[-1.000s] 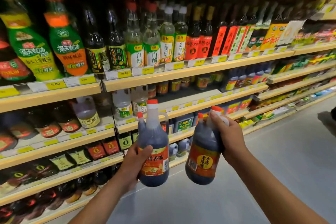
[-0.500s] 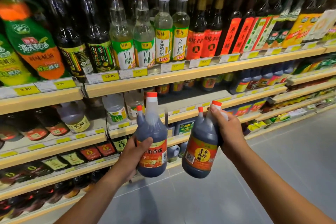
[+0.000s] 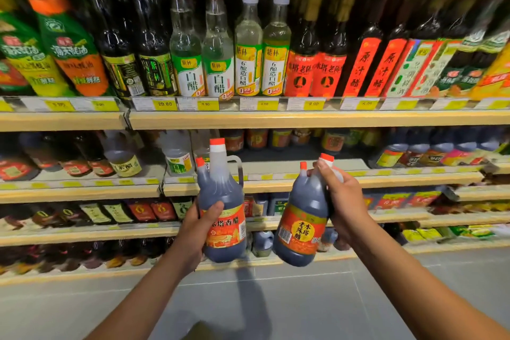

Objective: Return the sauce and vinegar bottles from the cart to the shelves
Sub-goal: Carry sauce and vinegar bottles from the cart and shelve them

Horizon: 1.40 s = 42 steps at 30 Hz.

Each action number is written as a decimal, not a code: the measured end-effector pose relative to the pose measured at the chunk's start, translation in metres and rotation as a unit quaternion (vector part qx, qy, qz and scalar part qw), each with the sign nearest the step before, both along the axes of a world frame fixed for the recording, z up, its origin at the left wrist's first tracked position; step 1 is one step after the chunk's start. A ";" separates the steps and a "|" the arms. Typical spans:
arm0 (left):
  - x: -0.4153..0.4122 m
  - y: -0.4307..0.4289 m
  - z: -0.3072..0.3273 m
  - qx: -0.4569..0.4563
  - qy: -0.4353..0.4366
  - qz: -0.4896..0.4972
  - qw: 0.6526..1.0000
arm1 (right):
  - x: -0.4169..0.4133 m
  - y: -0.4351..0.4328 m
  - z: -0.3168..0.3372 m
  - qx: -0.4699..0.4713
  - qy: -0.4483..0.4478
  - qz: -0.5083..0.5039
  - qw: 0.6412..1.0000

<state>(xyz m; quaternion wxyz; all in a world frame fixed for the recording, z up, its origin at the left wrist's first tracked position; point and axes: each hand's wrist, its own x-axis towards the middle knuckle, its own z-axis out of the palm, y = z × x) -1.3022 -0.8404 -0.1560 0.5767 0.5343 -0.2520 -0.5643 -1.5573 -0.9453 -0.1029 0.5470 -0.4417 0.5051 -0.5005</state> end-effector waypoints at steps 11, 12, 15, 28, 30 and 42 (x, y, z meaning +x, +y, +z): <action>-0.013 -0.007 -0.012 -0.008 -0.007 0.008 1.000 | -0.007 -0.029 -0.012 -0.001 -0.042 0.033 0.999; -0.012 -0.009 -0.012 -0.009 -0.007 0.006 1.000 | -0.007 -0.031 -0.013 -0.004 -0.043 0.035 0.998; -0.010 -0.012 -0.014 -0.015 -0.007 0.002 1.000 | -0.006 -0.036 -0.016 -0.017 -0.044 0.042 0.998; 0.017 -0.022 -0.020 -0.031 -0.014 0.021 0.999 | 0.032 -0.063 -0.005 -0.209 0.106 0.147 0.961; 0.024 -0.022 -0.021 -0.036 -0.020 0.024 0.999 | 0.042 -0.066 -0.003 -0.247 0.140 0.186 0.941; 0.059 -0.027 -0.032 -0.042 -0.033 0.062 0.997 | 0.078 -0.116 -0.032 -0.349 0.313 0.230 0.853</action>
